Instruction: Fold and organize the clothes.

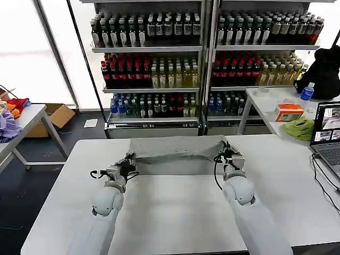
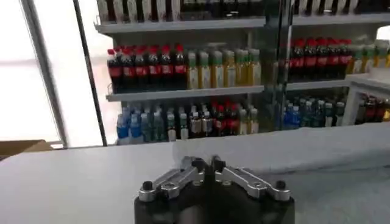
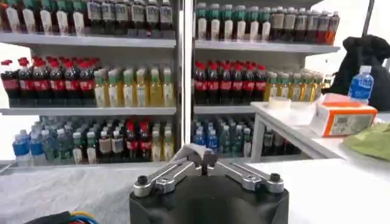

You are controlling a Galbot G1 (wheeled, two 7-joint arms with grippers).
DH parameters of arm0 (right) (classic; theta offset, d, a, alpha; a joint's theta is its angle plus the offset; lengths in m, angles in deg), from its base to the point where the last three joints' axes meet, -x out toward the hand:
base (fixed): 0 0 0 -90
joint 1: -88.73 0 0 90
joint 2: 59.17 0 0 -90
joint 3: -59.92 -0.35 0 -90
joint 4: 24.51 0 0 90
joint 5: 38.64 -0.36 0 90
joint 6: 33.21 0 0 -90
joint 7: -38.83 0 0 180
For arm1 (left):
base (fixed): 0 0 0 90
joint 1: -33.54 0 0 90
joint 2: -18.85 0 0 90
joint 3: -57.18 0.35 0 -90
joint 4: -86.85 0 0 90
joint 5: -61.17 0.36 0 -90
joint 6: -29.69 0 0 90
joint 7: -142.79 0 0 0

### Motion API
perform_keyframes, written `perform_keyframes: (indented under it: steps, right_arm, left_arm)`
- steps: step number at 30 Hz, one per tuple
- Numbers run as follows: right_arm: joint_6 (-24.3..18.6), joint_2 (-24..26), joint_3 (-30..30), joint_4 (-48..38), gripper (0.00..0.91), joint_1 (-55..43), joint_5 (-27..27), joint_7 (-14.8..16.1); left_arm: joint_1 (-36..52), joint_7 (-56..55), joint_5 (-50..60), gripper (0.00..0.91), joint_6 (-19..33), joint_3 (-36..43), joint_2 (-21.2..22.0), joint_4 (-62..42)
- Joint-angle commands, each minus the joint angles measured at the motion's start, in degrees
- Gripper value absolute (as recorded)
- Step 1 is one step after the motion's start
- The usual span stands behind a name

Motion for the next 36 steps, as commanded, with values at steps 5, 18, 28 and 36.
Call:
perform_keyframes:
  steps: [5, 18, 28, 36]
  right_arm:
    - [2.62, -1.51, -0.97, 2.02, 0.907, 0.03, -8.39, -5.00]
    - [2.65, -2.15, -1.35, -0.25, 0.907, -2.35, -12.17, -12.22]
    - [4.92, -4.56, -1.24, -2.64, 0.907, -7.67, -20.02, -14.07]
    - [10.96, -0.32, -1.00, 8.22, 0.907, -0.90, -15.70, -15.29]
  left_arm:
    - [-0.83, -0.33, -1.17, 0.907, -1.66, -0.40, -0.40, 4.65]
    - [-5.50, -0.89, -1.76, 0.907, -4.12, -1.30, -1.28, 9.68]
    - [-7.57, -0.84, -2.22, 0.907, -5.24, -1.21, -1.31, 10.96]
    - [-9.15, -0.81, -2.82, 0.907, -5.45, -1.75, -1.54, 12.64]
